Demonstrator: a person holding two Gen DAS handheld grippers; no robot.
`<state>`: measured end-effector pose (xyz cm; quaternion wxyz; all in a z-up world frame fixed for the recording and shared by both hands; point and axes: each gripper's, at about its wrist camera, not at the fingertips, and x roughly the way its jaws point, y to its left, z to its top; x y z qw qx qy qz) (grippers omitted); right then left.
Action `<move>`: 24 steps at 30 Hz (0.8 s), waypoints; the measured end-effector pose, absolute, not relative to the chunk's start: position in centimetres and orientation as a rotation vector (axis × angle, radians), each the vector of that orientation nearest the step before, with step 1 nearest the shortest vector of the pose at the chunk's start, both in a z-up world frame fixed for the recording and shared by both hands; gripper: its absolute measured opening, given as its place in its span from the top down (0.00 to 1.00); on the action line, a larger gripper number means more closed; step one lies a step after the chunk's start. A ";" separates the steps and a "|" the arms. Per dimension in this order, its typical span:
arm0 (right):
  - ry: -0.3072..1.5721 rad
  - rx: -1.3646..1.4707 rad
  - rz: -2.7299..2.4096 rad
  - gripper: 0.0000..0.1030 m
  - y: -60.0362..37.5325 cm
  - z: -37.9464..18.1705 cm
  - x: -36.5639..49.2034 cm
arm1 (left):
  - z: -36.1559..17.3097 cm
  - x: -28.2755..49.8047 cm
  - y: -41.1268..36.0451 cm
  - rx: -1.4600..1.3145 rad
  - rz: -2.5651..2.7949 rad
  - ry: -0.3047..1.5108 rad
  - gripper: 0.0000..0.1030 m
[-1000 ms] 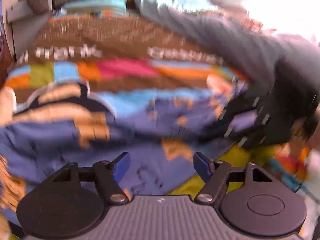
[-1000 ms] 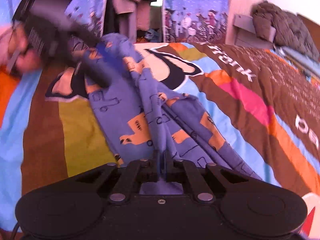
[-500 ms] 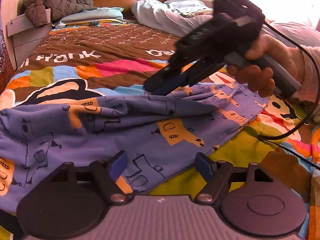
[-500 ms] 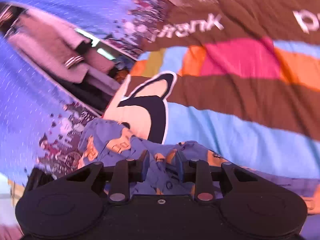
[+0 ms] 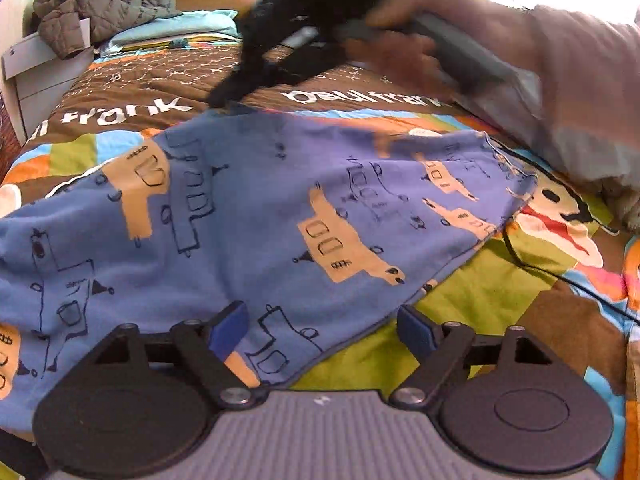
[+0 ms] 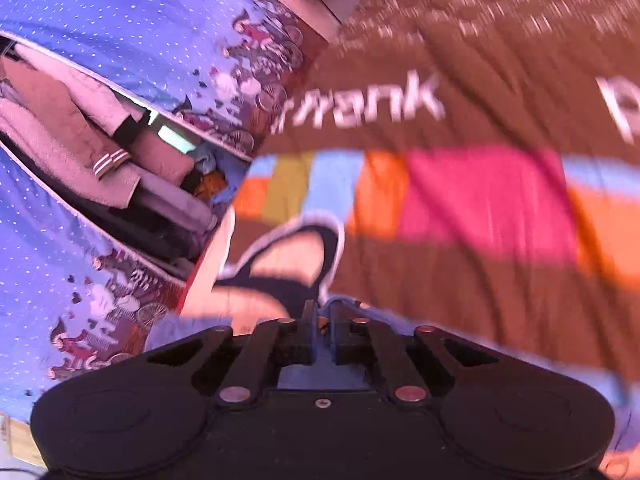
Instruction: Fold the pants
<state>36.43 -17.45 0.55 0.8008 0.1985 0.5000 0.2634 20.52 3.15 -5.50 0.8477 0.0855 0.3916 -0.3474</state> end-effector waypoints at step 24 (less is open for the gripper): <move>0.916 0.060 0.547 0.96 -17.8 -4.6 30.1 | -4.6 24.6 15.6 -0.528 -0.366 0.929 0.48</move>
